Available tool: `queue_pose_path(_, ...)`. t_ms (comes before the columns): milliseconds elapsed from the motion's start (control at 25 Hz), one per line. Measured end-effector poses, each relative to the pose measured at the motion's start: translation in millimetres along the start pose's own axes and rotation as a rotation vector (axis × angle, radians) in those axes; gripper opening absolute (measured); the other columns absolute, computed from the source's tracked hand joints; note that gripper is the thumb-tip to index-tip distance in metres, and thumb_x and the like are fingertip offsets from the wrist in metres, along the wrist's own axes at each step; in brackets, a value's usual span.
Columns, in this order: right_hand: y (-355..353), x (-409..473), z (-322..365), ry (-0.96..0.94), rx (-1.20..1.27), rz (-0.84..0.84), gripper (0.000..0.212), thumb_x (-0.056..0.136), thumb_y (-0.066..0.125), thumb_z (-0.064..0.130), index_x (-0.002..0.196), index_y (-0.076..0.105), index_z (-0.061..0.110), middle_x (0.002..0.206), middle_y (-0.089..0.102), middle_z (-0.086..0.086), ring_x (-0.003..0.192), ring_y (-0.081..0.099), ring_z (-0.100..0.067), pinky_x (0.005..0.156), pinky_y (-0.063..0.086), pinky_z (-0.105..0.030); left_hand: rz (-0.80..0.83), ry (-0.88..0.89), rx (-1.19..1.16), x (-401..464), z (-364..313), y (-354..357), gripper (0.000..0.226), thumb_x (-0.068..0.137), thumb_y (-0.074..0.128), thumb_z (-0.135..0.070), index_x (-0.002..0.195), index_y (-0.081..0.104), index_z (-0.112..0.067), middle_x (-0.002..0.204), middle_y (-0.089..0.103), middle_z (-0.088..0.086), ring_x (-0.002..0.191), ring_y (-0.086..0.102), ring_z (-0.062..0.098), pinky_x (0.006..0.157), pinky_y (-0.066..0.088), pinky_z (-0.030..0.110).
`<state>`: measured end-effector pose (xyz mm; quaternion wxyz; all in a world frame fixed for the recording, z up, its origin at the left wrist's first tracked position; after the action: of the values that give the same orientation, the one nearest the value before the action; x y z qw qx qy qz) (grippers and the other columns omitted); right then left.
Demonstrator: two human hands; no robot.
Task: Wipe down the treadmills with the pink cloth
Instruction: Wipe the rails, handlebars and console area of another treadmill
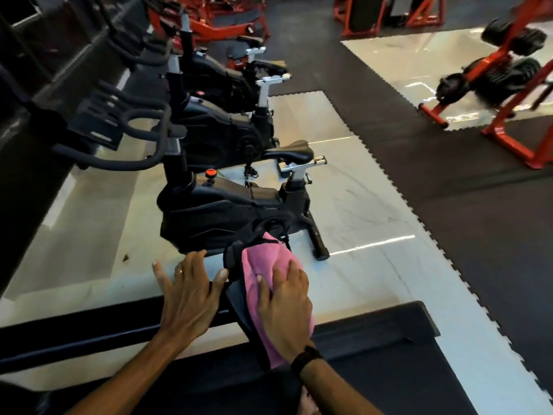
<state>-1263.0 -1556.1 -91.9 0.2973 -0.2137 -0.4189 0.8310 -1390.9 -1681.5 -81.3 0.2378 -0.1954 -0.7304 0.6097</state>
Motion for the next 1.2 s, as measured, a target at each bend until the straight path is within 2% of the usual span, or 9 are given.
queue_pose_path(160,-12.3,39.4,-13.4,0.194,0.374,0.037,0.041,0.099,0.046,0.047,0.092,0.062,0.01,0.102,0.063,-0.011,0.098,0.061,-0.033,0.077,0.047,-0.036,0.089,0.042,0.068,0.2,-0.1,5.4,0.082,0.098,0.001,-0.065,0.134,0.044,-0.005,0.137,0.048,0.012,0.118,0.056,0.035,0.114,0.002,0.068)
queue_pose_path(280,-9.7,71.9,-35.0,0.49,0.756,0.278,0.044,0.087,0.063,0.045,0.102,0.069,0.003,0.106,0.071,-0.012,0.095,0.067,-0.029,0.087,0.054,-0.038,0.075,0.167,0.093,3.6,-3.0,2.2,0.08,0.099,0.006,-0.064,0.14,0.04,-0.005,0.142,0.045,0.015,0.125,0.052,0.036,0.117,-0.004,0.064)
queue_pose_path(360,-8.0,78.4,-36.0,0.553,0.878,0.275,0.046,0.081,0.065,0.045,0.098,0.069,0.003,0.102,0.072,-0.012,0.09,0.068,-0.026,0.087,0.056,-0.04,0.083,0.312,0.091,7.4,-4.7,-0.7,0.077,0.099,0.01,-0.065,0.143,0.037,-0.007,0.147,0.041,0.015,0.132,0.048,0.034,0.118,-0.012,0.057)
queue_pose_path(480,2.5,41.2,-23.9,0.443,0.73,-0.034,0.041,0.098,0.053,0.042,0.081,0.062,0.006,0.09,0.068,-0.01,0.083,0.063,-0.028,0.078,0.053,-0.044,0.115,0.436,0.004,7.5,-7.3,0.3,0.074,0.099,0.012,-0.065,0.146,0.032,-0.011,0.153,0.036,0.011,0.138,0.042,0.028,0.119,-0.014,0.053)
queue_pose_path(640,29.2,-10.7,12.9,0.341,0.846,-0.445,0.052,0.102,0.039,0.055,0.142,0.051,0.023,0.156,0.04,0.0,0.143,0.036,-0.016,0.118,0.033,-0.041,0.11,0.486,-0.16,9.6,-7.0,3.1,0.071,0.1,0.01,-0.066,0.145,0.029,-0.015,0.153,0.037,0.011,0.133,0.045,0.024,0.117,-0.014,0.048)
queue_pose_path(800,58.9,-11.4,40.3,0.572,1.079,-0.786,0.074,0.095,0.033,0.069,0.153,0.039,0.022,0.162,0.029,0.008,0.149,0.025,-0.007,0.122,0.027,-0.039,0.076,0.71,-0.156,4.2,-11.7,2.8,0.073,0.1,0.012,-0.062,0.143,0.034,-0.007,0.147,0.041,0.016,0.134,0.042,0.028,0.119,-0.013,0.044)
queue_pose_path(1000,101.5,-6.2,61.3,0.753,1.377,-1.026,0.089,0.093,0.036,0.076,0.132,0.049,-0.003,0.119,0.057,-0.004,0.115,0.057,-0.032,0.105,0.042,-0.06,0.11,0.834,-0.288,2.2,-9.9,3.4,0.074,0.099,0.007,-0.063,0.144,0.028,-0.007,0.15,0.04,0.019,0.143,0.028,0.016,0.119,-0.012,0.036)
queue_pose_path(1120,115.2,7.4,22.8,0.753,1.73,-1.019,0.04,0.098,0.046,0.056,0.108,0.059,0.02,0.105,0.062,-0.003,0.099,0.059,-0.017,0.097,0.049,-0.031,0.128,0.852,-0.313,-0.5,-11.2,2.0,0.078,0.098,0.006,-0.066,0.141,0.033,-0.007,0.15,0.039,0.015,0.142,0.029,0.014,0.119,-0.011,0.038)
queue_pose_path(1200,117.1,17.2,1.5,0.767,1.907,-0.955,0.044,0.085,0.057,0.07,0.089,0.049,0.027,0.09,0.05,0.002,0.085,0.047,-0.01,0.082,0.043,-0.025,0.134,0.845,-0.3,0.1,-12.7,2.8,0.078,0.097,0.005,-0.067,0.141,0.032,-0.008,0.151,0.038,0.012,0.143,0.028,0.014,0.12,-0.012,0.041)
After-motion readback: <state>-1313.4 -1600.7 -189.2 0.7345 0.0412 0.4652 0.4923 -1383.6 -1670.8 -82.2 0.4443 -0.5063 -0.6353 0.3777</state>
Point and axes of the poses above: each hand's wrist, its own x-axis towards the middle knuckle, its own y-axis out of the palm, z = x × y, the point moved 2 cm from there along x, towards the middle knuckle
